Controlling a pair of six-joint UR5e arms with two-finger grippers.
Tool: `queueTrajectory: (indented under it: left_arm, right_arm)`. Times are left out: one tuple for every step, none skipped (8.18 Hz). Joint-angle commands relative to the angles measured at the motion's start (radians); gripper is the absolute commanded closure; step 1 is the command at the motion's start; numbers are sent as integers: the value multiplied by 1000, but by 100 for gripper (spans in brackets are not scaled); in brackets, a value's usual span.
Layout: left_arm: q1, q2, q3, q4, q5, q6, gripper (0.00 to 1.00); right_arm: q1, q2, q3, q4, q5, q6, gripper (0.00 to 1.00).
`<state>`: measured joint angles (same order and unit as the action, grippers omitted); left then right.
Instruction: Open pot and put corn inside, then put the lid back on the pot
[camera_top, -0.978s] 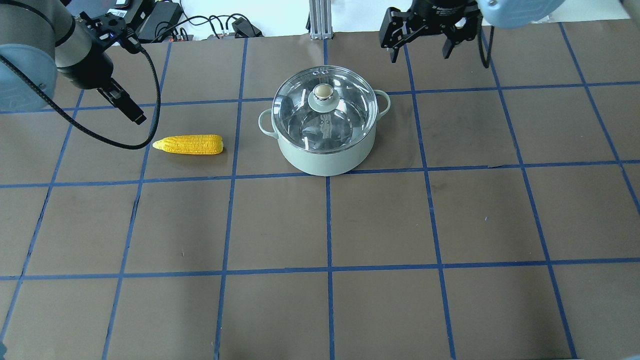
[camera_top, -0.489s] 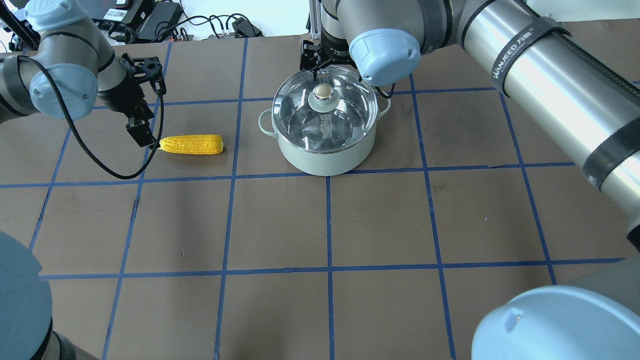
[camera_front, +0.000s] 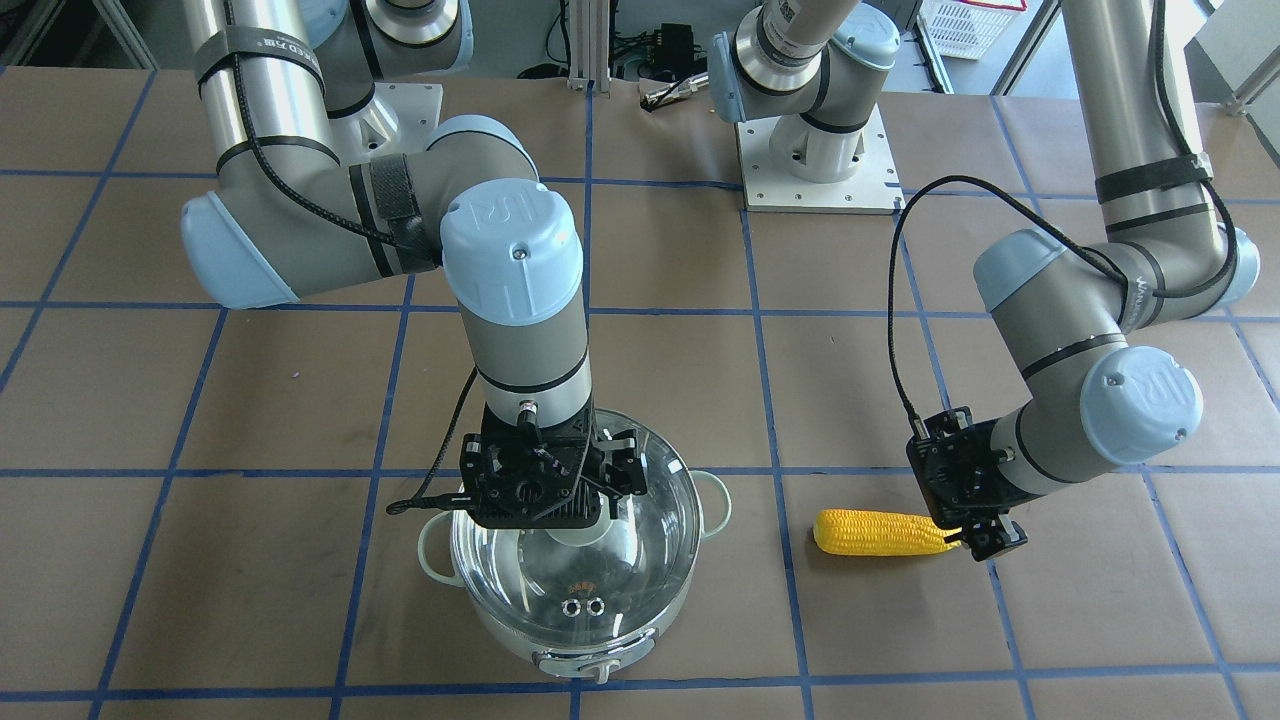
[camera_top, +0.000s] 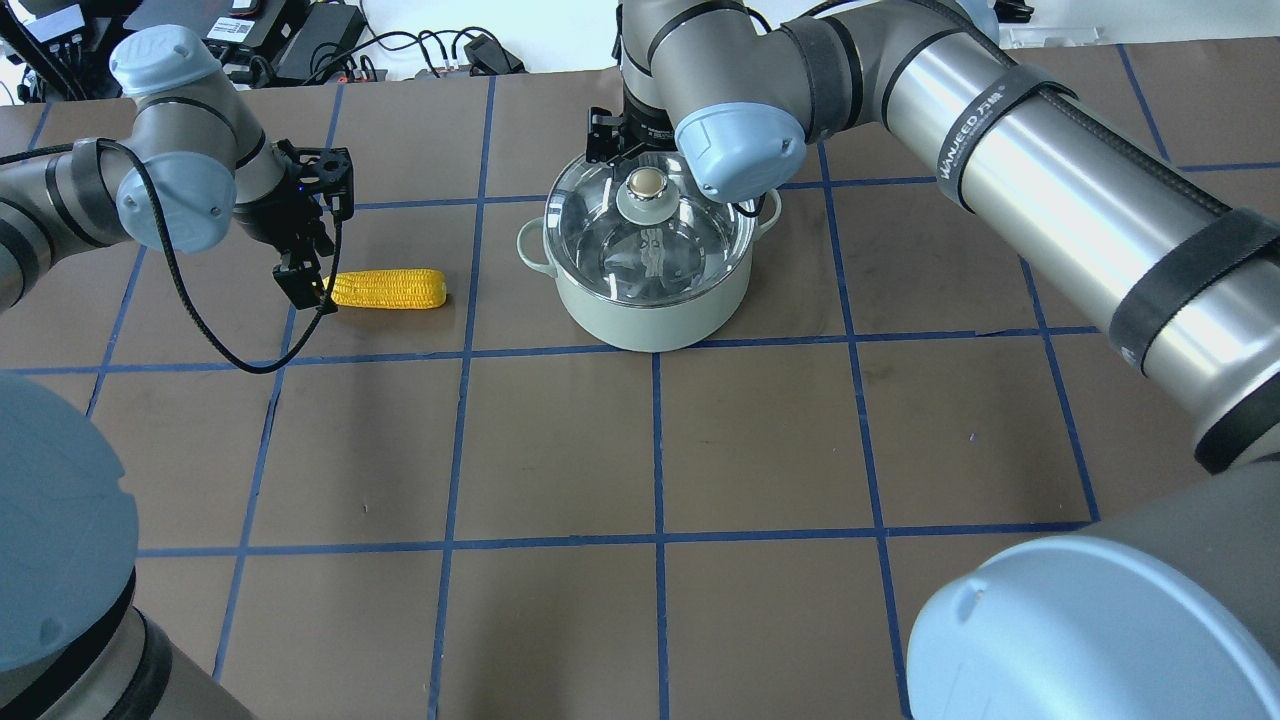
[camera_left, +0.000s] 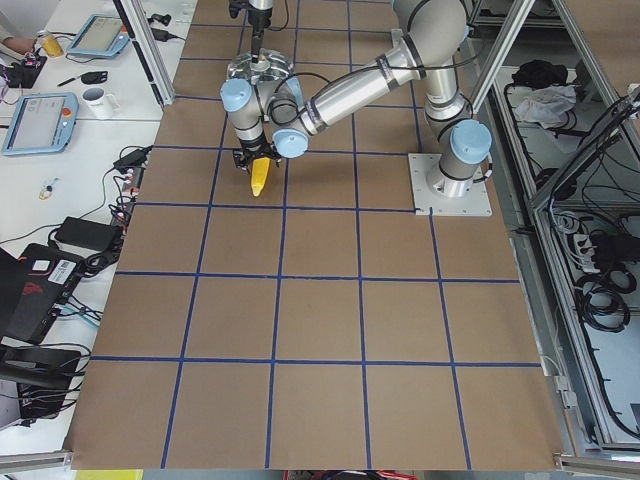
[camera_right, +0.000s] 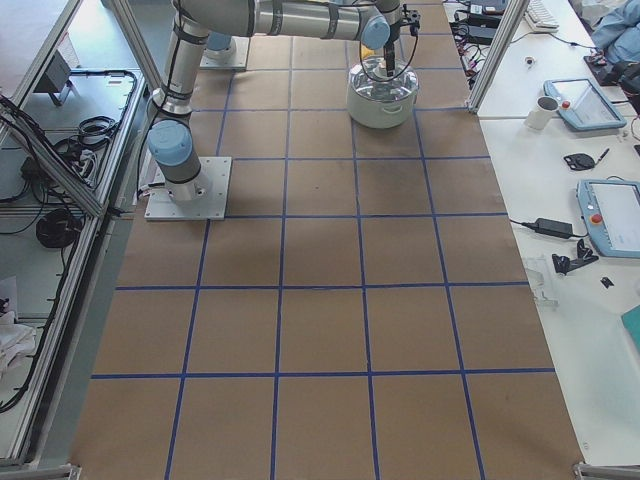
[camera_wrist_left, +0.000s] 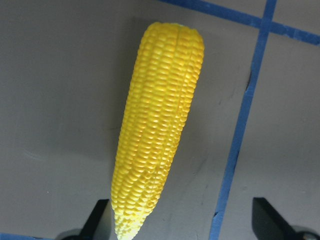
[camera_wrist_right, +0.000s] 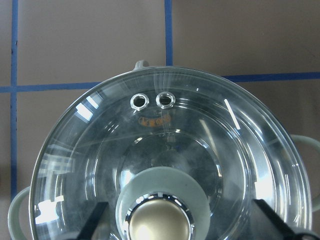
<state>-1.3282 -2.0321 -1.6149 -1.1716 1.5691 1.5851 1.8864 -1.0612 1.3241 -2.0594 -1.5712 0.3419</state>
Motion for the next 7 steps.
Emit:
queueTrajectory:
  left_arm:
    - [-8, -27, 1, 79, -33, 97, 0]
    - [-11, -30, 1, 96, -79, 102, 0]
    - [-17, -42, 3, 102, -81, 116, 0]
    - [-19, -59, 0, 151, -84, 137, 0]
    - [-23, -82, 0, 170, -102, 151, 0]
    - [-23, -83, 0, 167, -104, 160, 0]
    - [-23, -85, 0, 164, -104, 161, 0]
  right_arm:
    - [8, 13, 1, -18, 2, 0, 8]
    - [8, 15, 1, -18, 3, -1, 11]
    - [10, 15, 1, -18, 8, -9, 16]
    - [16, 18, 1, -18, 8, -9, 20]
    - [17, 23, 1, -18, 8, -12, 29]
    - [17, 23, 1, -18, 8, -17, 42]
    - [17, 21, 1, -16, 10, -30, 45]
